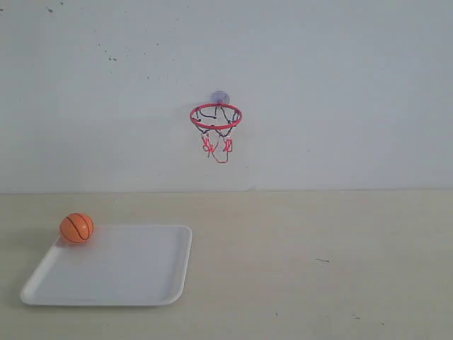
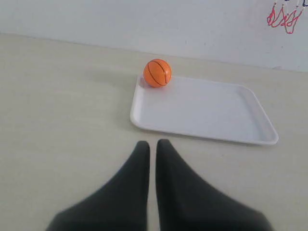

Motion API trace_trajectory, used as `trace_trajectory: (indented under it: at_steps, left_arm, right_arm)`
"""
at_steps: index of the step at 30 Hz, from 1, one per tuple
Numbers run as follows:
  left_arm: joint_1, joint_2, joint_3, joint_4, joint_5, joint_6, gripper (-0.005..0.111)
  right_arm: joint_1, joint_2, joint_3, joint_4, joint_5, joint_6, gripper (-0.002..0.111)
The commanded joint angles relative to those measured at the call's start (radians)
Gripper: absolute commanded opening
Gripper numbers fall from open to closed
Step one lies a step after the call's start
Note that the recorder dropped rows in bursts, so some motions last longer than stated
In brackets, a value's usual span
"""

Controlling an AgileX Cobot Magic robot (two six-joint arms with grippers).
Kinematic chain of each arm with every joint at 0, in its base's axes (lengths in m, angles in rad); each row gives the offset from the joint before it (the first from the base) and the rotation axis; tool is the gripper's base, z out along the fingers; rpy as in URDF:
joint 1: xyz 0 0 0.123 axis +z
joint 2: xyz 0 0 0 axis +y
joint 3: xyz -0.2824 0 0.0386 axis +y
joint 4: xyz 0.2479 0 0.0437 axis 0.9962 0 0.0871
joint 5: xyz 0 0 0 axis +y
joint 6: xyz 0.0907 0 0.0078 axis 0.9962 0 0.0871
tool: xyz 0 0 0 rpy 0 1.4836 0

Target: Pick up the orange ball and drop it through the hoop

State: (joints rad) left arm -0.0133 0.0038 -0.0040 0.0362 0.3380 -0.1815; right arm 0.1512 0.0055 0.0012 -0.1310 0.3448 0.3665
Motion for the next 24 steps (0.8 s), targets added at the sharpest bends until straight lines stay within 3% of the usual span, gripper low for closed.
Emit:
trace_trajectory:
  at_steps: [1, 20, 24]
  left_arm:
    - [-0.008, -0.004, 0.004, 0.005, -0.001, 0.004, 0.004]
    - [-0.008, -0.004, 0.004, -0.036, -0.035, 0.002, 0.004]
    - [-0.008, -0.004, -0.108, -0.046, -0.034, 0.002, 0.004]
  right_arm:
    - [-0.003, -0.005, -0.001, -0.008, -0.01, -0.008, 0.0]
    - [-0.003, -0.005, -0.001, -0.008, -0.01, -0.008, 0.0]
    - [-0.003, -0.005, -0.001, -0.008, -0.01, -0.008, 0.0]
